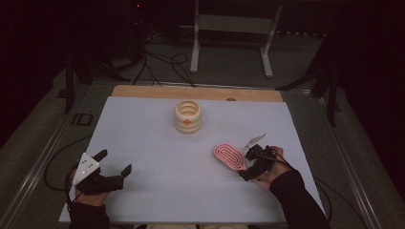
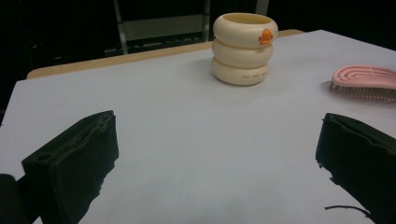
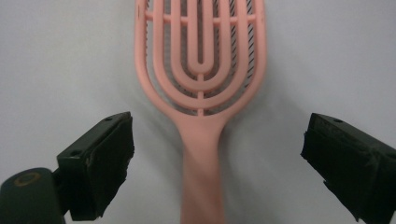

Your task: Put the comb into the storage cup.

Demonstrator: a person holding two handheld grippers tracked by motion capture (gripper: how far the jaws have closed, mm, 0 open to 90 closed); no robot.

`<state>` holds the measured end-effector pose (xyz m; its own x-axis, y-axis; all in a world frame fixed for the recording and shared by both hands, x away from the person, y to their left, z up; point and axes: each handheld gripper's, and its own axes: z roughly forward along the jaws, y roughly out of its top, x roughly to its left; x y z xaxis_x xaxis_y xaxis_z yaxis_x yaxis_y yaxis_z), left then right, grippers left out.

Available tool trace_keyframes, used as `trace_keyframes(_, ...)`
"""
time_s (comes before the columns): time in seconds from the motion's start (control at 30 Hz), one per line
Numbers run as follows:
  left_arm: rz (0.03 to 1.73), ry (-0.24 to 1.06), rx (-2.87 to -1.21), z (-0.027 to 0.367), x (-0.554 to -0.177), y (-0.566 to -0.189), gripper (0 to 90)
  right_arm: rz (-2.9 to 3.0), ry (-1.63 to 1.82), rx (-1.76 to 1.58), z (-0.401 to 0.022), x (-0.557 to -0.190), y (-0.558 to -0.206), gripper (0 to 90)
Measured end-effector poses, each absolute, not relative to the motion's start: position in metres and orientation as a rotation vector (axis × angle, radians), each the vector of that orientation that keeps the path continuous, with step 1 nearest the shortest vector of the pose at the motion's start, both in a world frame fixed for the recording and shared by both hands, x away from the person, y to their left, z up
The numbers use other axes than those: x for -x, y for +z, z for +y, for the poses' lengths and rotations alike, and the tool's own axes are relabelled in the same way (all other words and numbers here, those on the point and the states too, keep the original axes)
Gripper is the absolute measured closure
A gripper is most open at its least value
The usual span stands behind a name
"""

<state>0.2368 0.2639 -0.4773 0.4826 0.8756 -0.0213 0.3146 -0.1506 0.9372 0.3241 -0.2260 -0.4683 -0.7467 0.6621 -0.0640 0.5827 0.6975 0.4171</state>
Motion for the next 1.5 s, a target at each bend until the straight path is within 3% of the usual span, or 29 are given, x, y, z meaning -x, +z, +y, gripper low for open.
trace_keyframes(0.8,1.023,0.68,-1.71,0.263,-0.238,-0.478,0.3,2.822,0.386,-1.049,-0.215,-0.336,-0.483,13.9)
trace_keyframes(0.9,1.022,0.678,-1.716,0.263,-0.238,-0.479,0.2,2.852,0.351,-1.014,-0.21,-0.337,-0.484,27.4)
trace_keyframes(1.03,1.022,0.678,-1.716,0.263,-0.238,-0.479,0.2,2.867,0.336,-0.976,-0.211,-0.338,-0.484,30.0)
trace_keyframes(1.07,1.023,0.678,-1.713,0.263,-0.238,-0.479,0.2,2.877,0.299,-0.975,-0.206,-0.339,-0.486,42.5)
trace_keyframes(1.17,1.024,0.678,-1.713,0.263,-0.238,-0.479,0.2,2.883,0.293,-0.969,-0.206,-0.34,-0.486,45.8)
trace_keyframes(1.23,1.025,0.677,-1.711,0.263,-0.238,-0.479,0.2,2.899,0.283,-0.992,-0.207,-0.344,-0.488,56.6)
trace_keyframes(1.5,1.021,0.677,-1.717,0.262,-0.238,-0.479,0.2,2.911,0.242,-1.032,-0.206,-0.347,-0.489,60.9)
